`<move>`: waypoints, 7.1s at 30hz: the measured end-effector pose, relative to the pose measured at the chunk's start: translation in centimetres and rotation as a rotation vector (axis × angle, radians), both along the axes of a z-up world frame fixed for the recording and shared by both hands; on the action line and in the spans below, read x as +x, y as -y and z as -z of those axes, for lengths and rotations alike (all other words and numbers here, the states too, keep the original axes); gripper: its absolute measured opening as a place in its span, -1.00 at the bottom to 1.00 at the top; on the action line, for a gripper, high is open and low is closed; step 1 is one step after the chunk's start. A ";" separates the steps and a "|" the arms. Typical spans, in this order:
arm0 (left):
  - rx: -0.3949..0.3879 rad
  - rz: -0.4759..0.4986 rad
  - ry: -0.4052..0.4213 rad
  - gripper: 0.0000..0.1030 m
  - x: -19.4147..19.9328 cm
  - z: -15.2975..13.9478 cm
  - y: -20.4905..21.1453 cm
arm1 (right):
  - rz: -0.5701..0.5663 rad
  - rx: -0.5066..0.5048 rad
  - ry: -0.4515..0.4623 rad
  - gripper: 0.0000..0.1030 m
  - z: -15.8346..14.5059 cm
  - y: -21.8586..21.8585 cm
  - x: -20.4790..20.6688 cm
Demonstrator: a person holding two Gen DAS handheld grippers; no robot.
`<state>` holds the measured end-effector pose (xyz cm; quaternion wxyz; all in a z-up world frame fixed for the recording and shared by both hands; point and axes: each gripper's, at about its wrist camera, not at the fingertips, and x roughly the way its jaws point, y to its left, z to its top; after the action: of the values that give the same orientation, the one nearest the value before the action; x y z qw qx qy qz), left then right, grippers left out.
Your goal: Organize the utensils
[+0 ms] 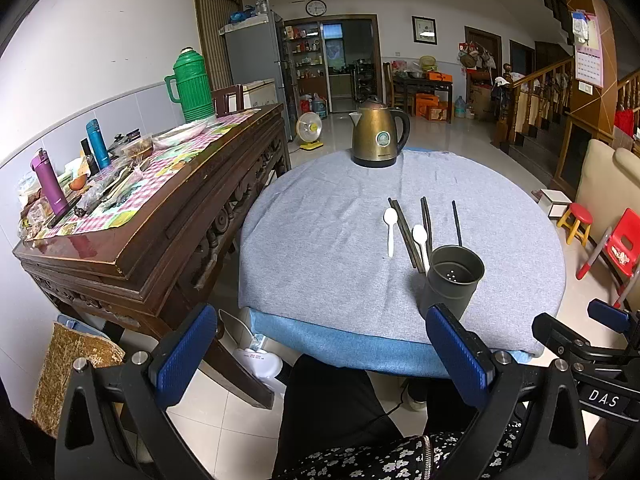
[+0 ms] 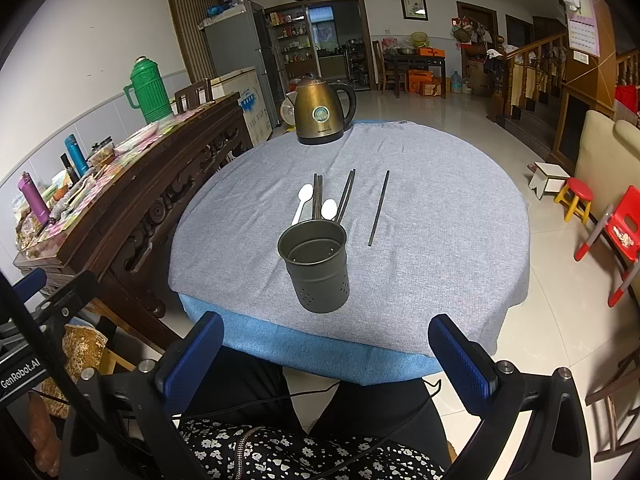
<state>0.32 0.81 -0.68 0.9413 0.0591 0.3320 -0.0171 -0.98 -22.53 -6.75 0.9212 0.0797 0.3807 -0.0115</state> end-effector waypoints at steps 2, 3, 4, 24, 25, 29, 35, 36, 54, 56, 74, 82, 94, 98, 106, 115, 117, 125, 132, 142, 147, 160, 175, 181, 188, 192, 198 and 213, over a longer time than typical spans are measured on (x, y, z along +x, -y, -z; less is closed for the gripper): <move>0.000 -0.001 0.000 1.00 0.0 0.0 0.0 | 0.000 0.000 0.000 1.00 0.0 0.0 0.0; 0.000 -0.001 -0.001 1.00 0.0 0.0 0.0 | 0.000 0.000 0.000 1.00 0.0 0.0 0.0; -0.001 -0.001 -0.001 1.00 0.0 0.0 0.0 | 0.000 -0.001 0.000 1.00 -0.1 0.0 -0.1; -0.005 -0.001 -0.001 1.00 0.1 0.0 -0.2 | -0.003 0.001 0.000 1.00 -0.1 0.1 0.1; -0.006 0.000 -0.001 1.00 0.2 0.0 -0.2 | -0.004 0.005 0.002 1.00 -0.1 0.2 0.3; -0.027 0.010 -0.029 1.00 2.5 0.5 -0.5 | -0.014 0.009 0.034 1.00 -1.0 1.3 2.4; -0.002 0.033 -0.120 1.00 11.0 2.0 -0.2 | -0.009 0.027 -0.004 1.00 -1.5 4.9 10.3; -0.011 0.036 -0.138 1.00 12.7 2.3 -0.2 | -0.003 0.029 -0.014 1.00 -1.4 5.6 11.7; -0.123 0.117 -0.586 0.36 36.5 11.7 6.8 | 0.031 0.198 -0.322 0.27 7.5 13.7 34.0; -0.149 0.113 -0.645 0.28 38.6 12.6 7.5 | 0.041 0.221 -0.365 0.17 8.8 14.5 35.6; -0.192 0.020 -0.942 -0.07 51.4 18.0 13.3 | 0.062 0.287 -0.569 -0.07 14.1 16.7 42.5; -0.189 0.041 -0.902 -0.07 52.7 17.4 14.2 | 0.048 0.275 -0.561 -0.07 14.5 15.8 42.9; -0.175 0.029 -0.922 -0.08 52.9 19.1 15.4 | 0.055 0.257 -0.583 -0.50 16.1 15.3 43.5; -0.166 0.019 -0.915 -0.15 53.5 19.2 15.5 | 0.055 0.232 -0.575 -0.51 16.2 14.7 44.1; -0.143 0.028 -0.892 -0.18 53.5 20.3 17.6 | 0.056 0.214 -0.566 -0.61 16.4 14.0 44.3; -0.090 0.061 -0.868 -0.20 53.0 19.5 18.3 | 0.066 0.226 -0.564 -0.66 17.1 15.0 44.0; -0.077 0.063 -0.876 -0.20 52.5 19.6 17.9 | 0.063 0.225 -0.564 -0.66 17.1 15.0 44.0; -0.067 0.048 -0.871 -0.34 51.9 20.2 14.7 | 0.055 0.215 -0.552 -0.67 17.2 15.0 43.5; -0.225 0.130 -0.854 -0.36 51.8 19.3 14.8 | 0.053 0.173 -0.546 -0.80 16.9 14.2 43.6; -0.245 0.141 -0.915 -0.59 50.4 21.5 18.1 | 0.035 0.156 -0.540 -0.85 17.2 13.9 43.8; -0.245 0.122 -0.920 -0.67 49.9 23.0 19.4 | 0.018 0.163 -0.540 -0.86 17.1 13.9 43.9; -0.210 0.080 -0.926 -0.46 49.6 23.8 20.1 | 0.022 0.165 -0.570 -0.81 17.0 14.3 44.7; -0.160 0.098 -0.847 -0.90 48.7 24.9 20.4 | -0.007 0.101 -0.527 -0.87 16.9 13.2 44.9; -0.189 0.134 -0.812 -0.90 47.9 22.5 20.4 | -0.006 0.104 -0.480 -0.87 14.5 13.2 44.0; -0.203 0.178 -0.729 -0.90 45.4 18.6 20.0 | -0.008 0.111 -0.410 -0.88 11.2 13.2 42.1; -0.208 0.204 -0.663 -0.90 43.5 15.9 19.2 | -0.014 0.096 -0.353 -0.88 9.0 12.7 40.3; -0.230 0.232 -0.554 -0.90 40.4 11.8 17.8 | -0.029 0.077 -0.240 -0.88 6.0 11.9 37.7; -0.247 0.261 -0.151 -0.90 29.5 2.7 13.4 | -0.097 -0.003 0.186 -0.88 -2.0 8.4 26.8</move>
<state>29.87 -12.57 -3.34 0.9037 -0.0159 0.3864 -0.1839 25.78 -30.95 -4.75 0.9522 0.0607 0.2968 0.0401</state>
